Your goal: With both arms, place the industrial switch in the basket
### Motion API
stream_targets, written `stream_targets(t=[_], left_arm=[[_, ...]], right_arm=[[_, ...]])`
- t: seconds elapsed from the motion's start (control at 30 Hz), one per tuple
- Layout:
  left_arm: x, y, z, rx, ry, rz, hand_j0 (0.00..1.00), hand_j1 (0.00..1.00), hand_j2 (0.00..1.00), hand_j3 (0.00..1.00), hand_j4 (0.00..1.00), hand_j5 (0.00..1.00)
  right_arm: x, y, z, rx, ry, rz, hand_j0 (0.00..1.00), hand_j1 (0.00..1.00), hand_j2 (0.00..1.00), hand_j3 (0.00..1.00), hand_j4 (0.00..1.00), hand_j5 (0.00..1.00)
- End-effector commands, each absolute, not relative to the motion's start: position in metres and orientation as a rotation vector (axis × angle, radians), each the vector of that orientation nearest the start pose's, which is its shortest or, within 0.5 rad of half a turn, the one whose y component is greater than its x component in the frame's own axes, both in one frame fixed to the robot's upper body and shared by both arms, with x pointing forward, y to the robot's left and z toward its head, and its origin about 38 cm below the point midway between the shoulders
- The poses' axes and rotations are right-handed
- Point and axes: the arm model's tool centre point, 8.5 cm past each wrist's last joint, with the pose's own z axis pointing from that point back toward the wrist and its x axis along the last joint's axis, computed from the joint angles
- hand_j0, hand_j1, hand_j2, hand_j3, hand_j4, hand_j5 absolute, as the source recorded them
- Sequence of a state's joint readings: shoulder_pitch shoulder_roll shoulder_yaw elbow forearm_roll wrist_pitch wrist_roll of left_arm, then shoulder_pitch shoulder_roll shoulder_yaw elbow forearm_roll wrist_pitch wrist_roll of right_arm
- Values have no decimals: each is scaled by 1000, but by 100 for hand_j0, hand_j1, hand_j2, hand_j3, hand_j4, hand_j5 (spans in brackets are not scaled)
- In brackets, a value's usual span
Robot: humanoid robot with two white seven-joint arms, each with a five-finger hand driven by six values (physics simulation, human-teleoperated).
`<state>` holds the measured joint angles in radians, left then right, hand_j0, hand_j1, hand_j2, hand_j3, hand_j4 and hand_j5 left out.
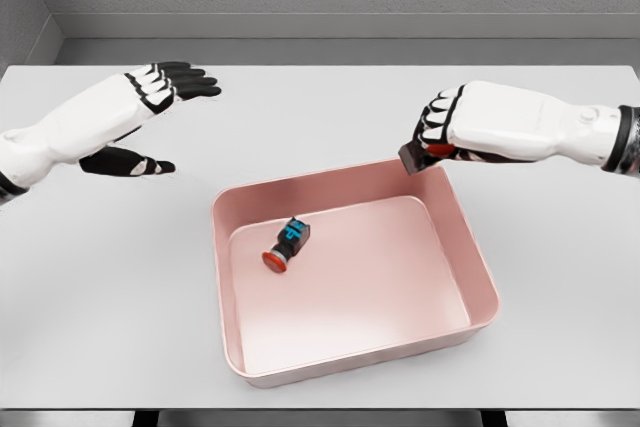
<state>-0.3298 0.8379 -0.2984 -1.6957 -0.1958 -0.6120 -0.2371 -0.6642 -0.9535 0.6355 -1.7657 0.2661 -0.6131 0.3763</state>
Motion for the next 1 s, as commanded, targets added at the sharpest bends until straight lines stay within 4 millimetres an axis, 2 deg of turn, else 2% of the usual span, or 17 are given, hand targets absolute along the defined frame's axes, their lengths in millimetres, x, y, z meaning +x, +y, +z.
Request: stream_targets(t=[0.0,0.1,0.13,0.17,0.23,0.57,0.63,0.7,0.77,0.83,0.97], left_arm=[[385,332,269,436,-1955,-1592,100,100,100,100,100,100],[387,336,267,441,-1941,-1585,100,100,100,100,100,100],[388,337,266,441,-1937,-1584,100,100,100,100,100,100],[388,337,266,442,-1938,-1583,100,100,100,100,100,100],[389,343,261,445,-1912,-1576,100,100,100,100,100,100],[386,351,242,426,-1859,-1562,100,100,100,100,100,100],[387,354,241,429,-1851,-1557,100,100,100,100,100,100],[387,352,242,427,-1856,-1560,100,100,100,100,100,100],[387,353,241,427,-1852,-1558,100,100,100,100,100,100],[386,353,242,428,-1854,-1558,100,100,100,100,100,100],[386,353,240,426,-1850,-1557,100,100,100,100,100,100]], right_arm=[[382,-253,290,430,2205,-2616,47,47,47,47,47,47],[382,-252,288,422,2211,-2615,53,53,53,53,53,53],[382,-252,288,421,2212,-2614,64,64,64,64,64,64],[382,-249,288,412,2220,-2604,86,86,86,86,86,86],[382,-246,288,404,2229,-2592,99,99,99,99,99,99],[383,-249,291,421,2228,-2591,100,100,100,100,100,100],[382,-267,296,487,2192,-2633,100,100,100,100,100,100],[380,-296,305,588,2148,-2700,100,100,100,100,100,100],[382,-315,296,623,2139,-2775,100,100,100,100,100,100],[384,-323,289,628,2145,-2810,100,100,100,100,100,100],[383,-322,289,624,2142,-2810,100,100,100,100,100,100]])
